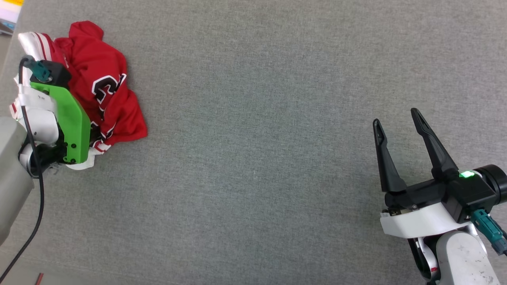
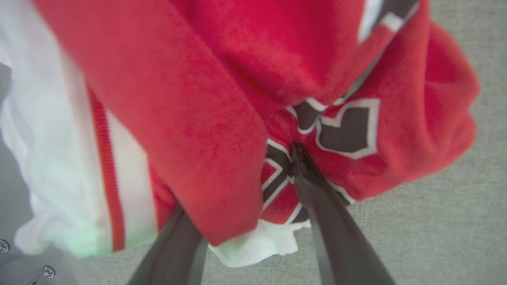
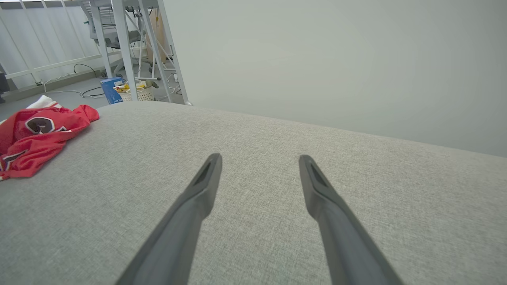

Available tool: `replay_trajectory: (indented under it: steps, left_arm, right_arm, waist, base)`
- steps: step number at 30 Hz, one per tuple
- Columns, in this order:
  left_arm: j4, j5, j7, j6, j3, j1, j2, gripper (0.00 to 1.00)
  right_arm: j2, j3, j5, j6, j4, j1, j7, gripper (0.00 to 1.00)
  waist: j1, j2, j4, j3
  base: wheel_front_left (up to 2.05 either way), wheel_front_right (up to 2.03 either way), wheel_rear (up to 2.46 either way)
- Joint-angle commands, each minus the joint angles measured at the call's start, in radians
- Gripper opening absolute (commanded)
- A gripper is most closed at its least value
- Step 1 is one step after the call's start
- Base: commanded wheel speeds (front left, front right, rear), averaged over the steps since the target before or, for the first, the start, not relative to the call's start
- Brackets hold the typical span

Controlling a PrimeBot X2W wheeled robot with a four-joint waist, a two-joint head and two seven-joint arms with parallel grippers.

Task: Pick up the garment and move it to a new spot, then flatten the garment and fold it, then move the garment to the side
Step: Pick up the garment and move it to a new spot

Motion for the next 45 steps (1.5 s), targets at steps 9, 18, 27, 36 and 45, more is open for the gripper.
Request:
replay_trajectory:
  steps: [9,18,27,36,45]
  left_arm:
    - [-0.064,0.034,-0.232,-0.003,-0.093,-0.033,0.034,0.0]
    - [-0.188,0.087,-0.318,-0.003,-0.175,-0.145,0.051,0.0]
    - [-0.308,0.142,-0.336,-0.003,-0.248,-0.252,-0.009,0.0]
    - [-0.387,0.19,-0.344,-0.003,-0.286,-0.341,-0.129,0.0]
    - [-0.374,0.259,-0.349,-0.003,-0.307,-0.315,-0.296,0.0]
  right_arm:
    - [0.01,-0.001,0.016,-0.001,0.017,0.038,-0.005,1.0]
    - [0.018,0.002,0.036,-0.001,0.027,0.067,-0.005,1.0]
    - [0.019,-0.008,0.085,-0.001,0.023,0.084,-0.005,1.0]
    - [0.019,-0.01,0.123,-0.001,0.02,0.075,-0.005,1.0]
    - [0.019,-0.017,0.146,-0.001,0.012,0.078,-0.005,1.0]
  waist:
    - [0.0,-0.0001,0.05,-0.136]
    - [0.0,-0.0001,0.051,-0.219]
    - [0.0,-0.0001,-0.027,-0.244]
    - [0.0,-0.0001,-0.156,-0.24]
    - [0.0,-0.0001,-0.258,-0.202]
  base:
    - [0.0,0.0,0.0]
    - [0.0,0.0,0.0]
    - [0.0,0.0,0.0]
    - [0.0,0.0,0.0]
    - [0.0,0.0,0.0]
